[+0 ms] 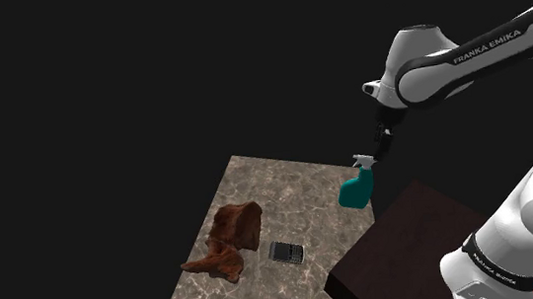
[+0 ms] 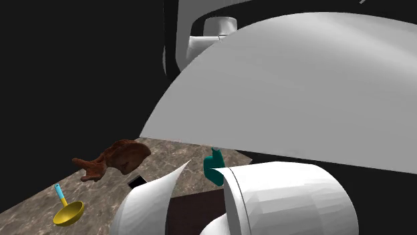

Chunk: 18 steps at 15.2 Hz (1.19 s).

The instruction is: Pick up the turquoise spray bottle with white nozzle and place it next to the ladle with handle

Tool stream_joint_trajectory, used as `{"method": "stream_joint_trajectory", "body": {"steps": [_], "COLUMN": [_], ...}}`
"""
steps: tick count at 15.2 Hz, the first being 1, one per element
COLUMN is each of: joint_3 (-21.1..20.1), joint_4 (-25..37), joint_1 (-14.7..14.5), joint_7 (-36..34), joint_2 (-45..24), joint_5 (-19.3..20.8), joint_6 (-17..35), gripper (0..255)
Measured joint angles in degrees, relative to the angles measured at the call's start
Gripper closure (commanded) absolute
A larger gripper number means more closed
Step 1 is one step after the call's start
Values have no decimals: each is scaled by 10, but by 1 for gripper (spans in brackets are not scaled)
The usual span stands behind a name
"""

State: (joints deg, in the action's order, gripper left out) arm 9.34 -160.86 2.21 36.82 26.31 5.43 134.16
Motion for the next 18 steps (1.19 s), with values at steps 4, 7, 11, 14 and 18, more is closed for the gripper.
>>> {"method": "stream_joint_trajectory", "body": {"steps": [4,7,11,14,18], "joint_3": [13,16,19,19,19], "joint_4": [1,-5,-11,-12,-12], "joint_1": [-3,-5,-7,-7,-8], "joint_7": [25,29,32,32,32], "joint_2": [-69,-97,-129,-131,-131], "joint_5": [4,2,-2,-2,-2], "joint_6": [69,103,141,145,145], "gripper": [0,0,0,0,255]}}
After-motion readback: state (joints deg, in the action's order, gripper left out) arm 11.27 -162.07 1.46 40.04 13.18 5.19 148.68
